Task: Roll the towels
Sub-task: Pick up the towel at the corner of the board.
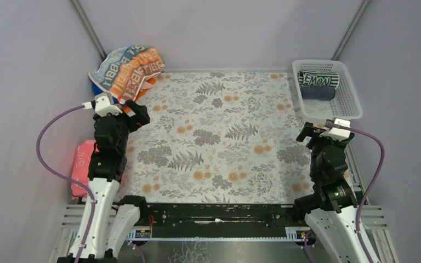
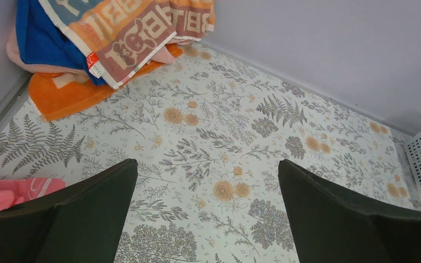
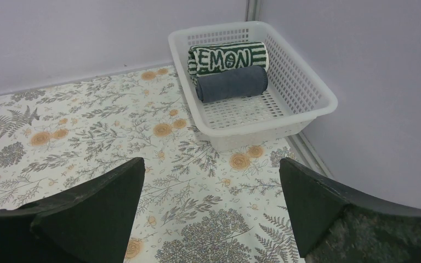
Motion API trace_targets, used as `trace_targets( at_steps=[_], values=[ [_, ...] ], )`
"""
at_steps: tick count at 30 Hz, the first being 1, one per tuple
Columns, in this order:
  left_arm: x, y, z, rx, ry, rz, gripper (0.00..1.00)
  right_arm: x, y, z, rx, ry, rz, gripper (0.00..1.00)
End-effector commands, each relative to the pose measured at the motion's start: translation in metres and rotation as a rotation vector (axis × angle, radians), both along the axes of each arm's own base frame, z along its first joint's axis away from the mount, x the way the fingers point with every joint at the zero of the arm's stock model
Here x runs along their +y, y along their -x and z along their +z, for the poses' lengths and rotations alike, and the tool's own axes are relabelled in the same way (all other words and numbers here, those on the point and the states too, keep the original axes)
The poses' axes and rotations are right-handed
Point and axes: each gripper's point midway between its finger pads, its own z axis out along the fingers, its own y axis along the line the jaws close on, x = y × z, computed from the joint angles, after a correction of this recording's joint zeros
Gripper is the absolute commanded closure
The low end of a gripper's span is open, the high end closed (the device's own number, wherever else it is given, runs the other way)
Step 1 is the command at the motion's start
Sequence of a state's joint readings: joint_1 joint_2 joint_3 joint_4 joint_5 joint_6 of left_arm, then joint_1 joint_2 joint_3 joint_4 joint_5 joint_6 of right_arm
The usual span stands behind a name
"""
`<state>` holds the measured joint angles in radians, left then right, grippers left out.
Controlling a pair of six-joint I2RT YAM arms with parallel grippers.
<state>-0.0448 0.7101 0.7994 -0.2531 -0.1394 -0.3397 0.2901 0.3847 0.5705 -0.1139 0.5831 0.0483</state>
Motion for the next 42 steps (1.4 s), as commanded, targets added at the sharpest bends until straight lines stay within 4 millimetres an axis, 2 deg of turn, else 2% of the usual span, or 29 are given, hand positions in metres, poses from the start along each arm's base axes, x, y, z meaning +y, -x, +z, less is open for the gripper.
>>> trace_targets(
  at_steps=[1, 9, 14, 18, 26, 28, 29, 32, 35, 42],
  values=[
    [0.0, -0.005, 0.022, -0.079, 0.011, 0.009, 0.0, 0.002, -0.003, 0.014, -0.052, -0.008, 0.006, 0.01],
    [0.002, -0.019, -0.001, 0.03, 0.002, 0.024, 0.0, 0.005, -0.003, 0.016, -0.06, -0.015, 0.026, 0.01],
    [0.004, -0.044, -0.011, 0.107, -0.004, 0.04, 0.0, 0.008, -0.002, 0.016, -0.066, -0.021, 0.043, 0.01],
    [0.013, -0.083, -0.019, 0.169, -0.03, 0.096, 0.0, 0.013, -0.002, 0.018, -0.075, -0.028, 0.072, 0.01],
    [0.049, -0.184, -0.053, 0.25, -0.12, 0.257, 0.0, 0.026, -0.004, 0.018, -0.077, -0.036, 0.148, 0.01],
    [0.062, -0.209, -0.068, 0.278, -0.132, 0.283, 0.0, 0.028, -0.005, 0.016, -0.072, -0.033, 0.162, 0.01],
    [0.07, -0.221, -0.085, 0.311, -0.135, 0.297, 0.0, 0.029, -0.005, 0.016, -0.068, -0.032, 0.166, 0.01],
    [0.094, -0.247, -0.1, 0.333, -0.124, 0.358, 0.0, 0.033, -0.007, 0.013, -0.054, -0.024, 0.187, 0.01],
    [0.11, -0.272, -0.108, 0.315, -0.103, 0.402, 0.0, 0.036, -0.01, 0.009, -0.032, -0.012, 0.199, 0.01],
    [0.13, -0.324, -0.119, 0.251, -0.002, 0.443, 0.11, 0.037, -0.015, -0.001, 0.023, 0.009, 0.201, 0.01]
  ],
)
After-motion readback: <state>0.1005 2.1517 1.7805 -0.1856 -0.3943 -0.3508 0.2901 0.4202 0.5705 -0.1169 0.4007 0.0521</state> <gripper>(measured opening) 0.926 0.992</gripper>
